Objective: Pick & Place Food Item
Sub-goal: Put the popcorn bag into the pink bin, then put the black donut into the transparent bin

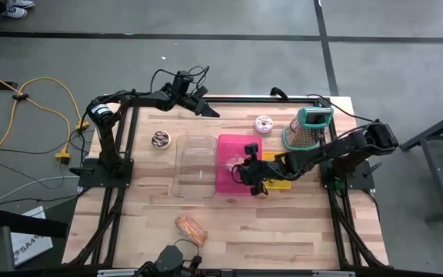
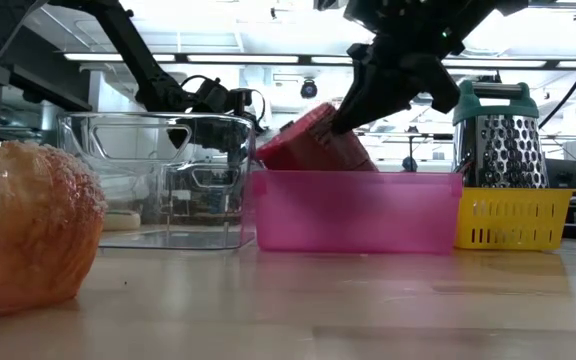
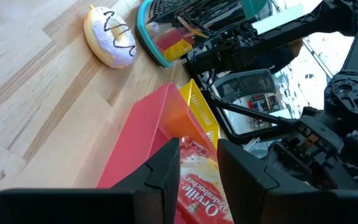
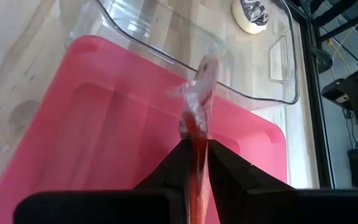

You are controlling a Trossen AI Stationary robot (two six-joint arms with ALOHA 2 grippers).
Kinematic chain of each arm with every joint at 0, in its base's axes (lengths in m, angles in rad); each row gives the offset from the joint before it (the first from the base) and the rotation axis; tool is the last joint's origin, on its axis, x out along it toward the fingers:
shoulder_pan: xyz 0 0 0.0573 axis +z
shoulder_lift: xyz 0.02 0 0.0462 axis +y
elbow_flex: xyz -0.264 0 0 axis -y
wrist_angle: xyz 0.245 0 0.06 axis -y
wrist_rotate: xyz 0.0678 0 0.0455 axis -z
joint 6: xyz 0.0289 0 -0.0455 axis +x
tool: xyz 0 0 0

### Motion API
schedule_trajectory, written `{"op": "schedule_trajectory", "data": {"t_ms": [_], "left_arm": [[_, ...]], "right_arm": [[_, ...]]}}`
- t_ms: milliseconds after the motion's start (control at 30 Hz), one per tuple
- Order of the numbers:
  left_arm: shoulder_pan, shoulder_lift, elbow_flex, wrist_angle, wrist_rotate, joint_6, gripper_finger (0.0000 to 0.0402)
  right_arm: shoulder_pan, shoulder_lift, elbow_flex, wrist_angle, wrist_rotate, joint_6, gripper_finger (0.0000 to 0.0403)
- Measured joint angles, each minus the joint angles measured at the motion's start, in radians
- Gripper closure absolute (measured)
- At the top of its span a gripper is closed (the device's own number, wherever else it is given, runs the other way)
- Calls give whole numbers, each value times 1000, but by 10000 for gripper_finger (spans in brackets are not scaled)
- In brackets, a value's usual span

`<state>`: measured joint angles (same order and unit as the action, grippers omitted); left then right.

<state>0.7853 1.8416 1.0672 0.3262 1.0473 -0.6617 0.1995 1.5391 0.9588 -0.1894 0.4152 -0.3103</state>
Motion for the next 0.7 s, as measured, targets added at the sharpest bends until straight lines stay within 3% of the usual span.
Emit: {"op": "schedule_trajectory", "data": {"t_ms": [433,700], "left_arm": [[0,0,0,0,0,0,298],[0,0,0,0,0,0,298]], "right_arm": [[2,0,0,-88,4,42,359],[52,0,0,-158,134,53,359]]}}
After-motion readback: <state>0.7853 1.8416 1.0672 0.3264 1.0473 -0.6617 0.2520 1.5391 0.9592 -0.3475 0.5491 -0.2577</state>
